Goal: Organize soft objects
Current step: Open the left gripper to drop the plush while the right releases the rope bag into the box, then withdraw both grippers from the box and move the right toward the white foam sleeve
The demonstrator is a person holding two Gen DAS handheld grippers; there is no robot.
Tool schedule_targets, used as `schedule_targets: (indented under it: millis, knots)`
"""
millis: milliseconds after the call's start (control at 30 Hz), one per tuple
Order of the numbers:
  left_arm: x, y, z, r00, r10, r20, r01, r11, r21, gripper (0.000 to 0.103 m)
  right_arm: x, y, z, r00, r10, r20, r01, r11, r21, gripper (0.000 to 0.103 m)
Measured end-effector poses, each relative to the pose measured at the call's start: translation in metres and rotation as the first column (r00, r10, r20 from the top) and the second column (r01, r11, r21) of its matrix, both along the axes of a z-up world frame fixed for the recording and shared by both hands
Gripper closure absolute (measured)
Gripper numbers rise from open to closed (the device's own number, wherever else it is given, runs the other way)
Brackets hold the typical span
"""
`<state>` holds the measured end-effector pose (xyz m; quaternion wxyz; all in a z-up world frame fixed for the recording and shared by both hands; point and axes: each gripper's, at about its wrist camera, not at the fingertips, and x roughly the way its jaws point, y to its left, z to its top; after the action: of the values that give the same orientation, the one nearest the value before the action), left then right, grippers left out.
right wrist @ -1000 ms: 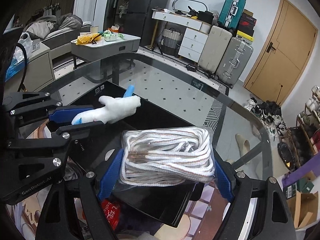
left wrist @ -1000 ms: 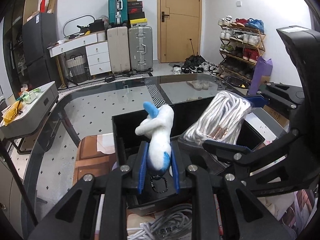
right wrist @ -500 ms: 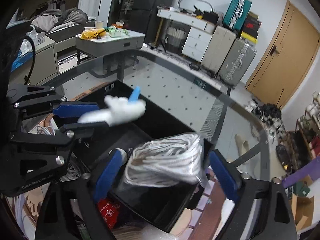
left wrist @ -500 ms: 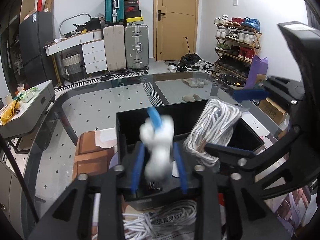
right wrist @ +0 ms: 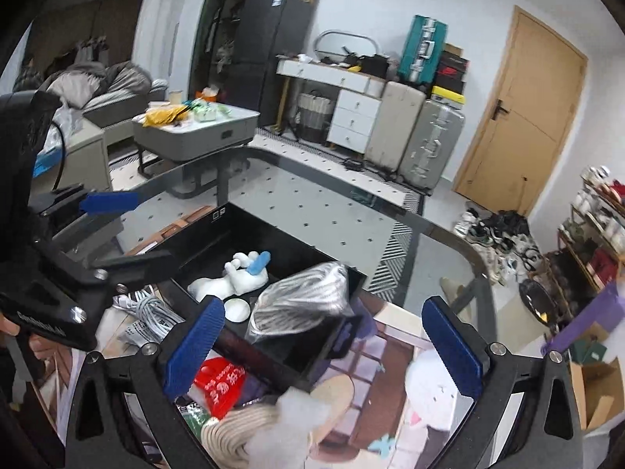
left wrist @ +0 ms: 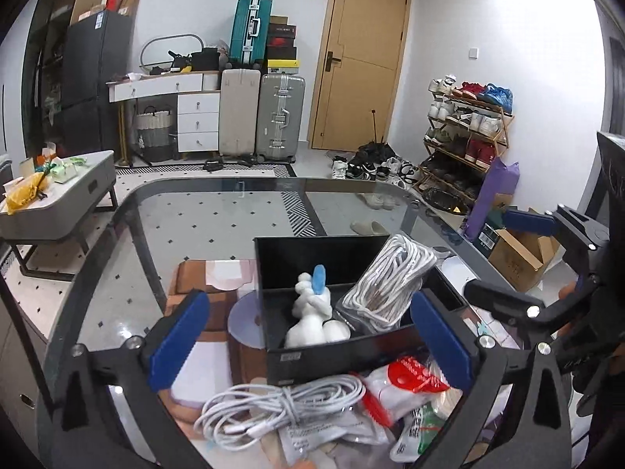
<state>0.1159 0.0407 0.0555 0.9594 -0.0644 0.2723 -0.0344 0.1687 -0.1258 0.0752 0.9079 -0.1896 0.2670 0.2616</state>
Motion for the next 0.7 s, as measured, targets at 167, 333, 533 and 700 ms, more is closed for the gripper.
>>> schedule_targets:
  millis: [167, 333, 533, 700]
  knots:
    - [-0.016, 0.001, 0.004, 1.0, 0.021, 0.021, -0.022, 0.999, 0.035, 0.0, -0.017, -0.02, 0.002, 0.998, -0.054, -0.035, 0.056, 0.996, 0.066, 0.001]
    - [-0.031, 0.004, 0.001, 0.998, 0.05, 0.023, -0.052, 0.997, 0.057, 0.0, -0.034, -0.039, -0.005, 0.992, -0.091, -0.086, 0.101, 0.987, 0.122, 0.001]
    - [-0.043, 0.009, -0.01, 0.998, 0.07, -0.006, -0.07, 0.995, 0.064, 0.0, -0.042, -0.052, -0.016, 0.985, -0.114, -0.127, 0.134, 0.977, 0.166, 0.001]
    - [-0.052, 0.011, -0.021, 0.997, 0.075, -0.033, -0.072, 0.995, 0.072, 0.0, -0.046, -0.057, -0.022, 0.983, -0.12, -0.141, 0.142, 0.977, 0.159, 0.001]
